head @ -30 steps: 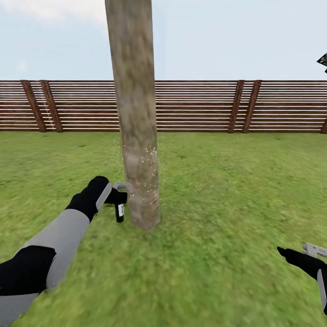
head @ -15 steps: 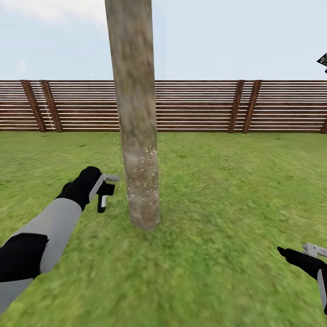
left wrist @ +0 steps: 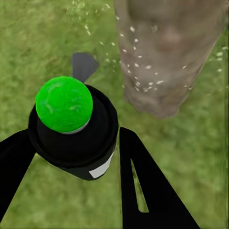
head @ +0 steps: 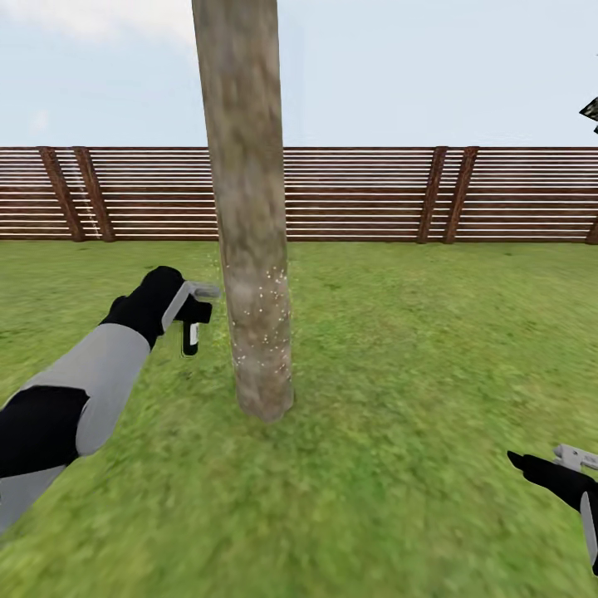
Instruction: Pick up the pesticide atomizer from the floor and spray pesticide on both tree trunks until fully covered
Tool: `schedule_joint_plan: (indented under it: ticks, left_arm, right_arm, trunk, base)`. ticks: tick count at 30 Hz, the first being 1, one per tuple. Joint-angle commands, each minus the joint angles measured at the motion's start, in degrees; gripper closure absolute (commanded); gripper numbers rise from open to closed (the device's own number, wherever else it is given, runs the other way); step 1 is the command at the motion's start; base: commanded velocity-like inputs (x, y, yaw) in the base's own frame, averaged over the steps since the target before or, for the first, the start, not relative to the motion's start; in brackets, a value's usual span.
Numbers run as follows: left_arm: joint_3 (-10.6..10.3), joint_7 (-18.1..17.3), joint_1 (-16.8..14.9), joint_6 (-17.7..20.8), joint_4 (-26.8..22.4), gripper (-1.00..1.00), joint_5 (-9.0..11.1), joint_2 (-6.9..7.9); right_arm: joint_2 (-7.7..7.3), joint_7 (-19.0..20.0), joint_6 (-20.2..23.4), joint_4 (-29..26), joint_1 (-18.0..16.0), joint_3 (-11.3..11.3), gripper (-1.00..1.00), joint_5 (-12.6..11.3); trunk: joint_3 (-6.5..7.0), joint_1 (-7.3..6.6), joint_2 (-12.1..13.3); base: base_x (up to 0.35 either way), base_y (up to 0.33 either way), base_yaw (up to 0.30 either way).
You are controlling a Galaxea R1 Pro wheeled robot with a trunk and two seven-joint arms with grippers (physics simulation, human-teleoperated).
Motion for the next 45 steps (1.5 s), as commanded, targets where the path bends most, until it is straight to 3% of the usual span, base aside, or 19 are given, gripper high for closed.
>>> schedule_joint_plan:
  ticks: [1, 6, 11, 15, 23, 36, 40, 45]
  left_arm:
    - [-0.4, -0.2, -0.4, 0.3, 0.0, 1.00, -0.3, -0.28]
    - [-0.4, -0.2, -2.9, 0.4, 0.2, 1.00, -0.3, -0.51]
    - [-0.6, -0.2, -3.1, 0.2, 5.1, 1.00, -0.3, -0.59]
    - [-0.6, -0.3, -3.0, 0.2, 5.9, 1.00, -0.3, -0.60]
    - [-0.6, -0.3, -3.0, 0.1, 5.8, 1.00, -0.3, -0.60]
    - [-0.5, -0.3, -2.9, 0.1, 6.4, 1.00, -0.3, -0.50]
    - [-0.6, -0.7, -2.7, -2.1, 17.8, 1.00, -0.4, -0.19]
    - [-0.6, -0.7, -1.6, -8.5, 25.9, 1.00, -0.4, -0.23]
  right_arm:
    - [0.03, 0.5, 0.2, -0.1, -0.1, -0.2, -1.00, 0.6]
    - [0.03, 0.5, 0.2, -0.1, -0.1, -0.2, -1.00, 0.6]
    - [0.03, 0.5, 0.2, -0.1, -0.1, -0.2, -1.00, 0.6]
    - [0.03, 0.5, 0.2, -0.1, -0.1, -0.2, -1.00, 0.6]
    - [0.03, 0.5, 0.2, -0.1, -0.1, -0.2, -1.00, 0.6]
    - [0.03, 0.5, 0.2, -0.1, -0.1, -0.2, -1.00, 0.6]
    - [0.03, 0.5, 0.2, -0.1, -0.1, -0.2, -1.00, 0.6]
    - [0.03, 0.5, 0.2, -0.1, -0.1, -0.2, -1.00, 0.6]
  trunk:
    - [-0.06, -0.01, 0.0]
    - [-0.06, -0.01, 0.0]
    - [-0.06, -0.01, 0.0]
    - [-0.06, -0.01, 0.0]
    - [-0.06, -0.01, 0.0]
    - [-0.06, -0.01, 0.0]
    - [-0.06, -0.01, 0.0]
    - [-0.06, -0.01, 0.0]
  base:
    - [0.000, 0.000, 0.000]
    - [0.000, 0.000, 0.000]
    - [0.000, 0.000, 0.000]
    - [-0.087, -0.081, 0.028]
    - [-0.042, -0.289, 0.217]
    - [-0.005, -0.307, 0.013]
    - [0.000, -0.208, 0.000]
    - [0.000, -0.053, 0.000]
